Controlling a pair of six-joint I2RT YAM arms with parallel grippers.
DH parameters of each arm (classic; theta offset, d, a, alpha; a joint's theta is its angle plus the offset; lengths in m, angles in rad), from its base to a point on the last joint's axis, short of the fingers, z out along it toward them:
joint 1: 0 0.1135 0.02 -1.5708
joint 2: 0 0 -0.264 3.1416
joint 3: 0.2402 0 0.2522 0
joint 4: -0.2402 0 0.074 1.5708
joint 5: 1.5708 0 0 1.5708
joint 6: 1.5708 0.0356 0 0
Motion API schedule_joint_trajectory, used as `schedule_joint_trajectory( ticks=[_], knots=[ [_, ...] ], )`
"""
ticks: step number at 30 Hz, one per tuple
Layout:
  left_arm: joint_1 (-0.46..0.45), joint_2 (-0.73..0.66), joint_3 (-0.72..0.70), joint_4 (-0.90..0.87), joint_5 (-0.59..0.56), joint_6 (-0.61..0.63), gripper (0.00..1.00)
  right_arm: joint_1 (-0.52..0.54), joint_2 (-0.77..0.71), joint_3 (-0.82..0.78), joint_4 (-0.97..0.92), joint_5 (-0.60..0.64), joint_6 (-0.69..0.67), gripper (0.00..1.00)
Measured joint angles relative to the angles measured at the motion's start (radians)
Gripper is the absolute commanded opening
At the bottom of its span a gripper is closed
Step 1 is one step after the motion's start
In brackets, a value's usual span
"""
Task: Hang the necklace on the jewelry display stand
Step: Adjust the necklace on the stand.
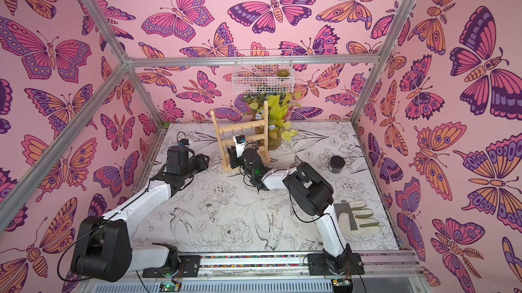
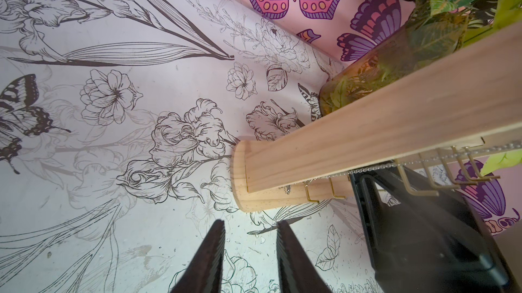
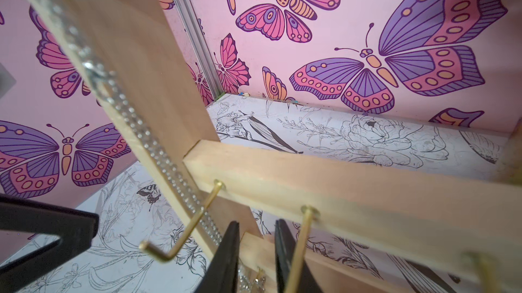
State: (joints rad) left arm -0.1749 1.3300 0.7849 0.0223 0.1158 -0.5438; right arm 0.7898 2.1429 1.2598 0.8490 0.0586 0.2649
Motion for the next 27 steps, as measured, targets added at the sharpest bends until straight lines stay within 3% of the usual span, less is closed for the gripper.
schedule_joint_trajectory(
  ticks=[27],
  knots=[
    [-0.002, 0.010, 0.000, 0.002, 0.000, 0.000, 0.33, 0.004, -0.006, -0.060, 0.026, 0.001, 0.000, 0.25]
  ],
)
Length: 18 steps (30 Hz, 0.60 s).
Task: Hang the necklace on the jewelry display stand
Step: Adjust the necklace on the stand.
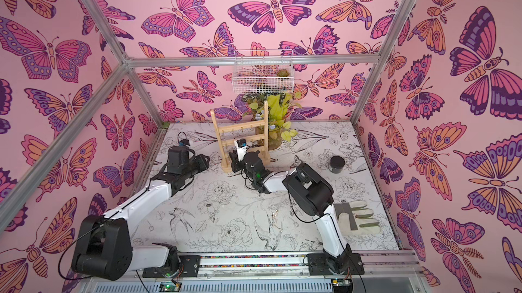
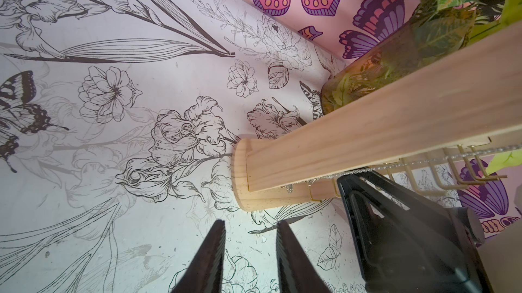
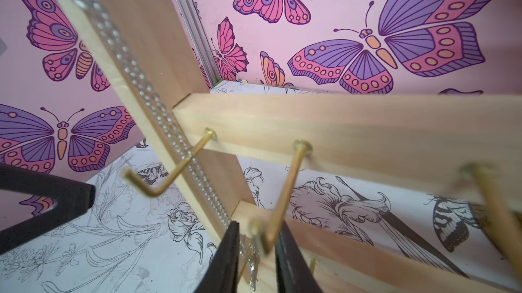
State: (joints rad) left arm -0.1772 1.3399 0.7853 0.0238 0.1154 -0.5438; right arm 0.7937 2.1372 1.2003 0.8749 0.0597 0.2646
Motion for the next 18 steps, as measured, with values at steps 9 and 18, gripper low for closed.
schedule_joint_trajectory(
  ticks=[9, 18],
  knots=[
    [0.000, 0.000, 0.000, 0.000, 0.000, 0.000, 0.33, 0.000, 0.000, 0.022, 0.000, 0.000, 0.000, 0.26],
    [0.000, 0.000, 0.000, 0.001, -0.001, 0.000, 0.33, 0.001, 0.000, 0.018, 0.002, -0.001, 0.000, 0.26]
  ],
)
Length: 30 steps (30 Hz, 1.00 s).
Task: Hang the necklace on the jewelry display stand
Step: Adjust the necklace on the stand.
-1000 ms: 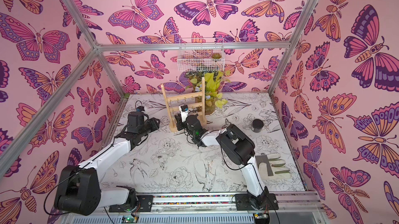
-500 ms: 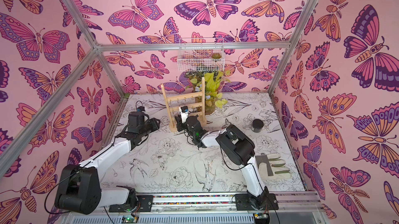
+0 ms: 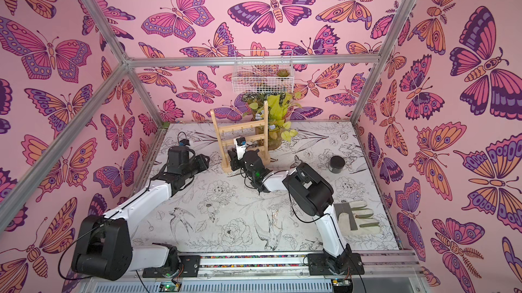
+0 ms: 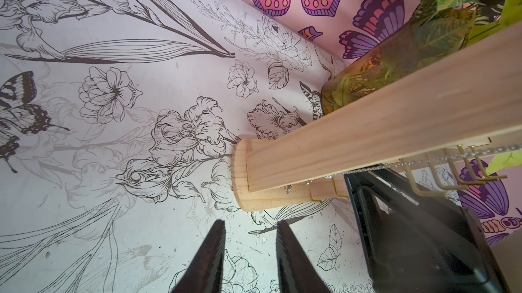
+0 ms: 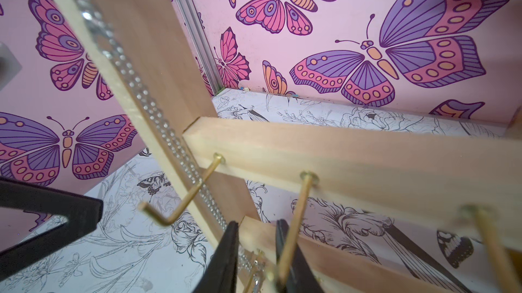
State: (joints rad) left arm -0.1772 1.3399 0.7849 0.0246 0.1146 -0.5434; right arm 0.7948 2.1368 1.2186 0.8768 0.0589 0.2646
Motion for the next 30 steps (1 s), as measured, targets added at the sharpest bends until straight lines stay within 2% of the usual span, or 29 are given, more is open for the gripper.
schedule_joint_trajectory(
  ticks=[30],
  knots=[
    [-0.006, 0.000, 0.000, 0.002, -0.002, 0.000, 0.33, 0.014, -0.020, 0.007, 0.017, 0.008, -0.004, 0.25]
  ],
)
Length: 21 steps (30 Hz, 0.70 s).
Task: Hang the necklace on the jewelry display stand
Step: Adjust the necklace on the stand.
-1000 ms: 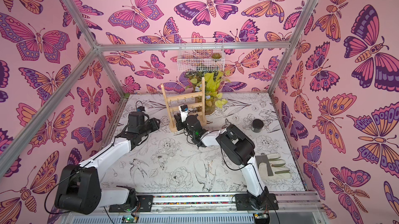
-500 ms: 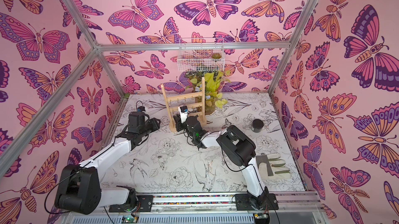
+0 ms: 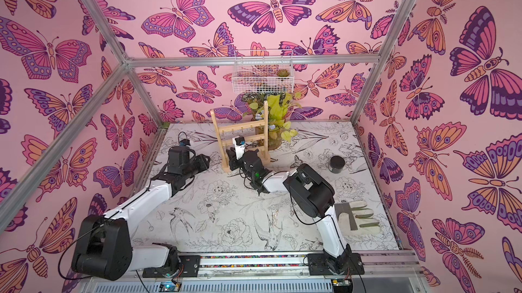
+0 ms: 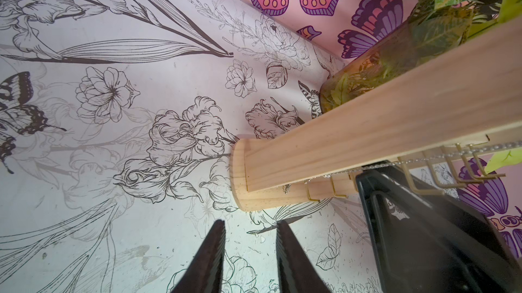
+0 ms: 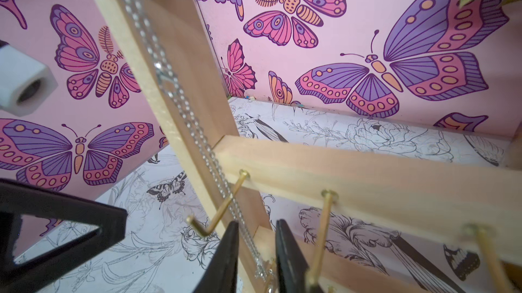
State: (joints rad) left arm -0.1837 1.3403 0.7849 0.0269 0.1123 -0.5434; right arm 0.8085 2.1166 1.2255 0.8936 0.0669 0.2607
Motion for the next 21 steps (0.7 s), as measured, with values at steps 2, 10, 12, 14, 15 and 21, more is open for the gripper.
schedule_joint_trajectory(
  ticks=[2, 10, 12, 14, 15, 21],
  knots=[
    [0.000, 0.000, 0.000, 0.000, 0.000, 0.000, 0.33, 0.000, 0.000, 0.006, -0.001, 0.000, 0.000, 0.25],
    [0.000, 0.000, 0.000, 0.000, 0.000, 0.000, 0.33, 0.000, 0.000, 0.008, -0.004, 0.006, 0.000, 0.24],
    [0.000, 0.000, 0.000, 0.000, 0.000, 0.000, 0.33, 0.000, 0.000, 0.008, -0.004, 0.008, 0.000, 0.24],
    [0.000, 0.000, 0.000, 0.000, 0.000, 0.000, 0.33, 0.000, 0.000, 0.008, -0.005, 0.009, 0.000, 0.24],
    [0.000, 0.000, 0.000, 0.000, 0.000, 0.000, 0.33, 0.000, 0.001, 0.010, -0.007, 0.010, 0.000, 0.24],
    [0.000, 0.000, 0.000, 0.001, 0.000, 0.000, 0.33, 0.000, 0.031, 0.029, -0.001, 0.015, 0.004, 0.24]
  ],
)
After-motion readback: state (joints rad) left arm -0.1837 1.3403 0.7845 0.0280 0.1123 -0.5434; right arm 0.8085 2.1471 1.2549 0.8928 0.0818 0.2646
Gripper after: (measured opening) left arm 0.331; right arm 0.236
